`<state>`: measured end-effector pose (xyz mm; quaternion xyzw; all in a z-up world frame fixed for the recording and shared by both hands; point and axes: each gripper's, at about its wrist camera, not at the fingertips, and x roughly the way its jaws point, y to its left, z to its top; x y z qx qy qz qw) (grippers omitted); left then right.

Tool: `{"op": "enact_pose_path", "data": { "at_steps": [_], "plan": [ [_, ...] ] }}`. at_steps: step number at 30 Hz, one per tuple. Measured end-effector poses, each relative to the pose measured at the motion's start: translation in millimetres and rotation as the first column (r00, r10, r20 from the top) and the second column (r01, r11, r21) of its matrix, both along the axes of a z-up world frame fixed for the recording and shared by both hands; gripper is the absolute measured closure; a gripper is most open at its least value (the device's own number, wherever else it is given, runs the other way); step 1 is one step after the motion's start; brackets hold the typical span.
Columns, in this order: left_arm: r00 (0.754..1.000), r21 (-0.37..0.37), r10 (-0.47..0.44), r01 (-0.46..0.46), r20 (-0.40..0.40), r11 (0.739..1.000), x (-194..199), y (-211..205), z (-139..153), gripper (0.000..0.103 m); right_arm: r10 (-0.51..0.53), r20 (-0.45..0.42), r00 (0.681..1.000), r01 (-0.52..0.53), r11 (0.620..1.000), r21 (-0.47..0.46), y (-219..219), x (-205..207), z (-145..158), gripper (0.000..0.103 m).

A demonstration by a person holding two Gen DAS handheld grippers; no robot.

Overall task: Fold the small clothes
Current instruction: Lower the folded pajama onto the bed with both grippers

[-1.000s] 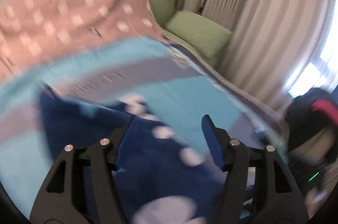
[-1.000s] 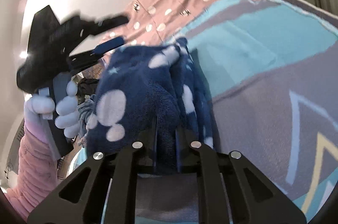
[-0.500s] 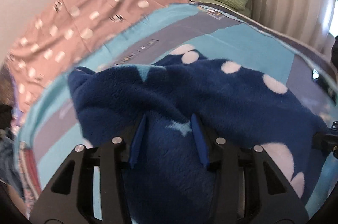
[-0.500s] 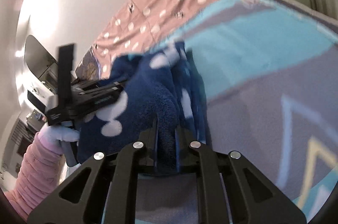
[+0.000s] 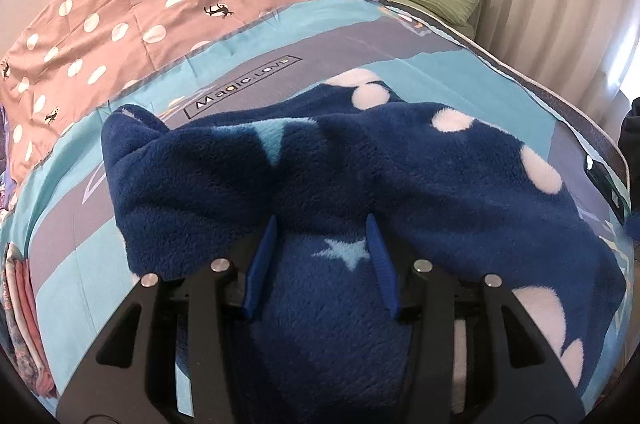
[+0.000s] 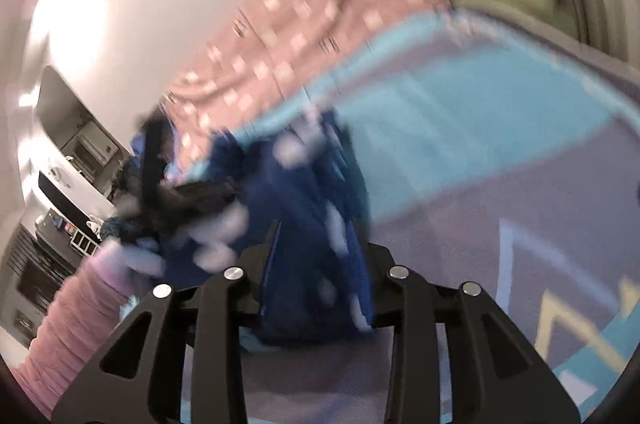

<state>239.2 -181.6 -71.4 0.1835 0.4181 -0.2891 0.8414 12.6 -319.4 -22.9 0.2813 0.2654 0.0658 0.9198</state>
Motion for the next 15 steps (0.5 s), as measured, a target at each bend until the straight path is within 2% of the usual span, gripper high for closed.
{"op": "enact_pose_path", "data": {
  "at_steps": [2,3,5,6,7,8,9,12,13,15],
  "plan": [
    [1.0,0.006,0.004,-0.004,0.009,1.0,-2,-2,2,0.056,0.073,0.046,0.996,-0.072,0.997,-0.015,15,13,12,0.069],
    [1.0,0.008,0.004,-0.004,0.013,1.0,-2,-2,3,0.056,0.1,0.039,0.994,-0.098,0.995,-0.033,24,22,11,0.069],
    [1.0,0.0,0.004,-0.004,0.017,1.0,-4,1,8,0.056,0.101,-0.063,0.993,-0.107,0.99,-0.096,39,47,-8,0.069],
    [1.0,-0.013,0.006,-0.006,0.01,1.0,-3,5,13,0.056,0.087,-0.158,0.984,-0.106,0.988,-0.113,43,62,-28,0.072],
    [1.0,-0.041,0.007,-0.007,-0.009,0.999,0,11,20,0.056,0.096,-0.19,0.977,-0.114,0.99,-0.087,44,67,-41,0.074],
    [1.0,-0.069,0.01,-0.011,-0.026,0.998,2,17,26,0.055,0.094,-0.151,0.984,-0.102,0.994,-0.048,40,64,-51,0.074],
    [0.999,-0.105,0.033,-0.036,-0.031,0.994,7,27,37,0.054,0.093,-0.133,0.987,-0.102,0.993,-0.063,41,61,-52,0.074],
    [0.987,-0.145,0.152,-0.143,0.047,0.979,26,53,62,0.052,0.11,-0.144,0.984,-0.127,0.985,-0.12,45,62,-48,0.074],
    [0.982,-0.148,0.183,-0.175,0.043,0.973,36,59,63,0.053,0.116,-0.149,0.982,-0.136,0.982,-0.132,45,63,-47,0.073],
    [0.978,-0.133,0.208,-0.206,0.002,0.97,51,62,54,0.066,0.126,-0.156,0.98,-0.147,0.98,-0.132,43,66,-48,0.073]
  ]
}}
